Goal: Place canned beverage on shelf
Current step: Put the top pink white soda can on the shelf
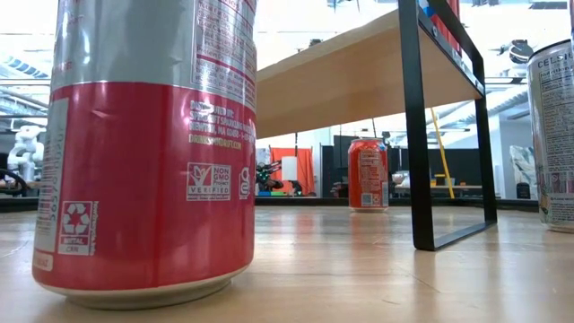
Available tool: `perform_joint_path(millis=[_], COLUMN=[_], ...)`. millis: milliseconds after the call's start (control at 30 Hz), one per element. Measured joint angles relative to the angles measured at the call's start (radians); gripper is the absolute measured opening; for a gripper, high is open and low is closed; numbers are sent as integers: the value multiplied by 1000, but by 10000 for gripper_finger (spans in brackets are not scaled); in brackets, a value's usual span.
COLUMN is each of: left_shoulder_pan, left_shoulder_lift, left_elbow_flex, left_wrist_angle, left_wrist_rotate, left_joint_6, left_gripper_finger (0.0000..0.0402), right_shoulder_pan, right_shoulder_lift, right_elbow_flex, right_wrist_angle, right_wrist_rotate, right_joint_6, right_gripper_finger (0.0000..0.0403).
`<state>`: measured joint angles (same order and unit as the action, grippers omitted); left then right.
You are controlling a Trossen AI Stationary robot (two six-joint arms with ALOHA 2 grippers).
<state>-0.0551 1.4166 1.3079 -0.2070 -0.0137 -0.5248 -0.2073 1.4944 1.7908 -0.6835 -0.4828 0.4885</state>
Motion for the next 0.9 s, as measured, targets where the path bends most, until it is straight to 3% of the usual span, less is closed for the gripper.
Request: perform_joint_path(millis=[233,433,667,900], left_shoulder_pan=[2,28,47,84], left_shoulder_lift=[-10,-7,-6,-7], left_elbow_flex=[1,3,2,2], left_wrist_angle=[43,-109,-154,-156], left_wrist_rotate=[19,7,-72,-81], left_joint_6=[-65,-73,-34,-40], left_gripper_finger=[278,195,106,80], right_shoulder_pan=[-2,-3,0,-14], right_shoulder_lift=[-2,-7,-6,-6], right_elbow_flex=[0,0,0,0], right_wrist_angle=[69,30,-13,-18], right_wrist_rotate=[-44,9,65,67], right_joint_6=[-79,-151,-241,-300], right_gripper_finger=[345,345,345,345])
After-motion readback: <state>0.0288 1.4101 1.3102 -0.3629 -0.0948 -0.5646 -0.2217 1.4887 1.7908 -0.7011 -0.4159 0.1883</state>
